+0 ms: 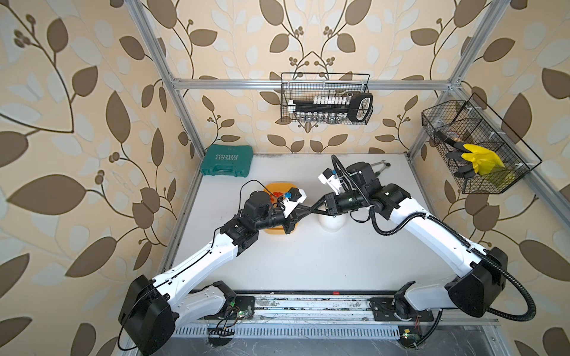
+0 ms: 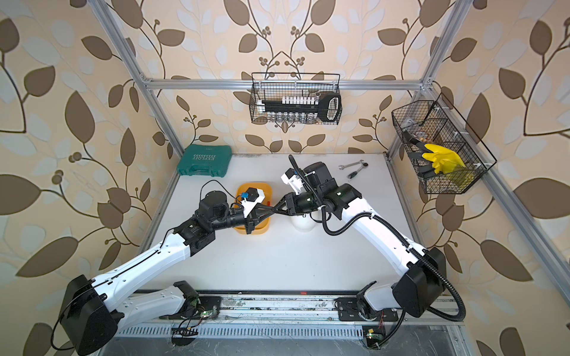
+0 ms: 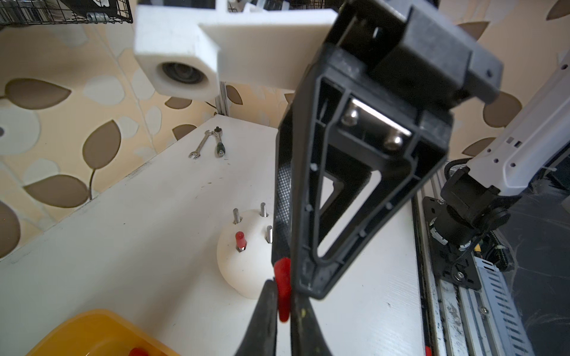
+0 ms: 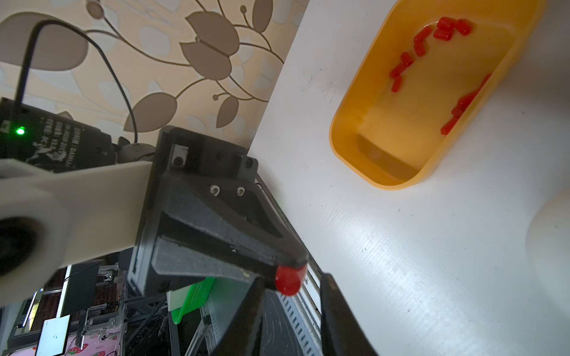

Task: Cover the protruding screws with screw protection sleeves
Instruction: Pick up the screw protection sleeve from the storage box.

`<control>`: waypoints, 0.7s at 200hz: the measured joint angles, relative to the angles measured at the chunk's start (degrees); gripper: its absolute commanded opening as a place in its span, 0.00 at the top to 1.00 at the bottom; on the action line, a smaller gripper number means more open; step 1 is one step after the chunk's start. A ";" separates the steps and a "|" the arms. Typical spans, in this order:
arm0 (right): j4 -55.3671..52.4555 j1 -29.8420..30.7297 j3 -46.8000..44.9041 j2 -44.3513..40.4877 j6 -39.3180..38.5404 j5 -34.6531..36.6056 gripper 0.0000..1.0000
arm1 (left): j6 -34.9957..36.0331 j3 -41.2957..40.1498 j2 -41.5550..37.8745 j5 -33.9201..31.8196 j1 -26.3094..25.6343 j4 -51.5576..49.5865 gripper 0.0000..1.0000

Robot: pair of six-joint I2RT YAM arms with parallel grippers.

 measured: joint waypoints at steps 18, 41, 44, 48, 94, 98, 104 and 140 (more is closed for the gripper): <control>0.26 0.00 0.00 0.09 0.26 0.02 0.66 | 0.02 0.00 0.00 0.00 0.00 0.00 0.87; 1.16 0.00 0.00 0.52 1.16 -0.11 0.71 | 0.11 -0.07 0.00 -0.11 0.00 -0.37 0.87; 1.33 0.00 0.00 0.55 1.44 -0.04 0.71 | 0.11 -0.09 0.00 -0.09 0.00 -0.42 0.87; 1.57 0.00 0.00 0.61 1.46 -0.07 0.72 | 0.13 -0.11 0.00 -0.07 -0.02 -0.42 0.87; 2.97 0.24 0.00 1.16 2.80 -0.07 0.81 | 0.17 -0.11 -0.04 0.07 -0.31 -0.44 0.87; 2.97 0.26 0.00 1.18 2.80 -0.07 0.81 | 0.17 -0.11 -0.04 0.09 -0.31 -0.46 0.87; 3.02 0.31 0.00 1.18 2.82 -0.07 0.80 | 0.17 -0.11 -0.04 0.07 -0.31 -0.44 0.87; 2.95 0.33 0.00 1.20 2.78 -0.02 0.83 | 0.22 -0.11 -0.04 -0.02 -0.31 -0.66 0.87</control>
